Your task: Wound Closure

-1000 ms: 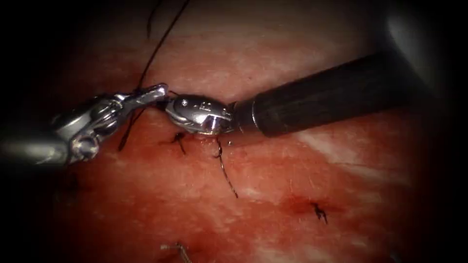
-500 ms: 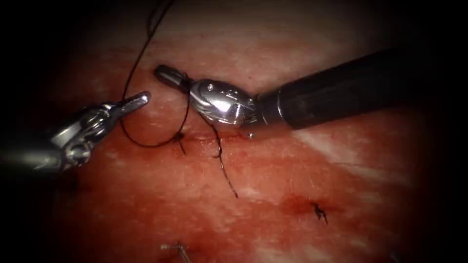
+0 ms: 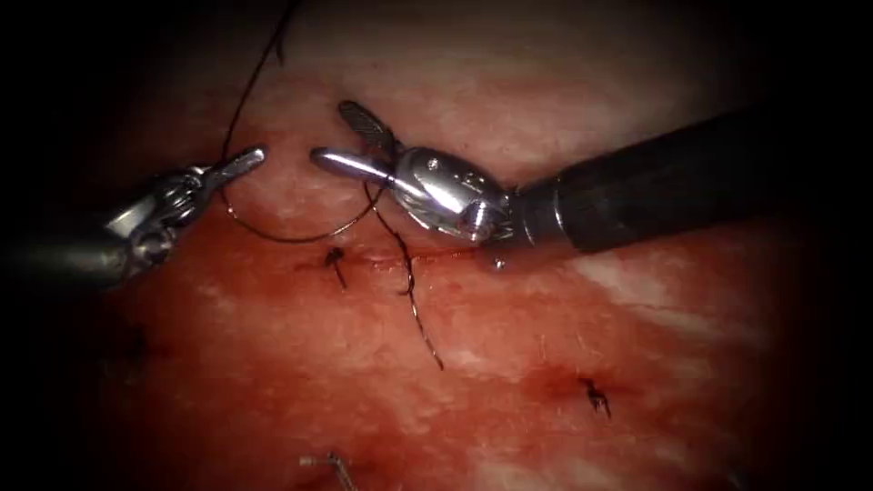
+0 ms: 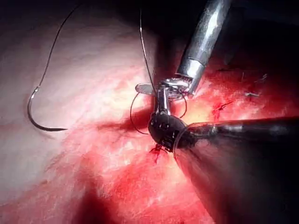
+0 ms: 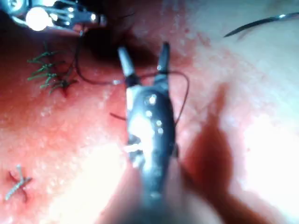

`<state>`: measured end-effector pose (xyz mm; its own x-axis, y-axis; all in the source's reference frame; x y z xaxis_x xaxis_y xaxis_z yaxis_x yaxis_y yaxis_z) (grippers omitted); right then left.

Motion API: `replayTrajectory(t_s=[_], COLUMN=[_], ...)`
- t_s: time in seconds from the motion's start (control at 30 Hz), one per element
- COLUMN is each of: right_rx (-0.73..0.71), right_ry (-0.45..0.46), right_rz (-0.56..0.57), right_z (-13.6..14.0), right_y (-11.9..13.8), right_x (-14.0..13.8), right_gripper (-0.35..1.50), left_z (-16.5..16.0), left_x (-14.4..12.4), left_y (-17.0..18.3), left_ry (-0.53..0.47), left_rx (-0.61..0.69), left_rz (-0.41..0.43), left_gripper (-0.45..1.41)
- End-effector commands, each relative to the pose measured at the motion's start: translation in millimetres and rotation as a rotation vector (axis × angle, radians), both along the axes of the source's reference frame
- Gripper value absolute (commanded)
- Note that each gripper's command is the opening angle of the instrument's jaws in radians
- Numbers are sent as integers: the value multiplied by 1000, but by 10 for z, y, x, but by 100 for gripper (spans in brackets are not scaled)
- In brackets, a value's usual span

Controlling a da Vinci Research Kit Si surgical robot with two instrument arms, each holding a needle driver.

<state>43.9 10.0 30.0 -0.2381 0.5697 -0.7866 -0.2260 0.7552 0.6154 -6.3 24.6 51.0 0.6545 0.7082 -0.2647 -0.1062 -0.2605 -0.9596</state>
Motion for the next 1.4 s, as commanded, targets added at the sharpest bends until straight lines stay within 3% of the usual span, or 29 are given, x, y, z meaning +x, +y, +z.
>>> replayTrajectory(t_s=[0.03,0.3,0.4,0.6,0.67,0.8,1.03,1.27,1.4], right_rx=[2,-15,-15,-24,-21,-25,-106,-274,-307], right_ry=[7,83,93,77,67,24,117,224,222], right_rz=[-26,-111,-136,-156,-185,-282,-380,-456,-563], right_z=[4,0,0,1,2,4,1,-1,-2], right_y=[-7,-10,-10,-8,-7,-4,-5,0,3], right_x=[-1,-8,-5,4,7,9,-1,-10,0], right_gripper=[93,91,83,83,96,96,89,69,67], left_z=[15,77,82,73,72,77,105,133,140], left_x=[-6,-34,-45,-58,-60,-68,-67,-63,-72], left_y=[-3,-12,-15,-11,-8,-1,20,28,26], left_ry=[16,80,90,77,75,75,78,99,113], left_rx=[2,25,34,38,39,37,35,36,35], left_rz=[3,14,10,19,19,17,11,6,3], left_gripper=[-45,-45,-45,-45,-45,-45,-45,-45,-45])
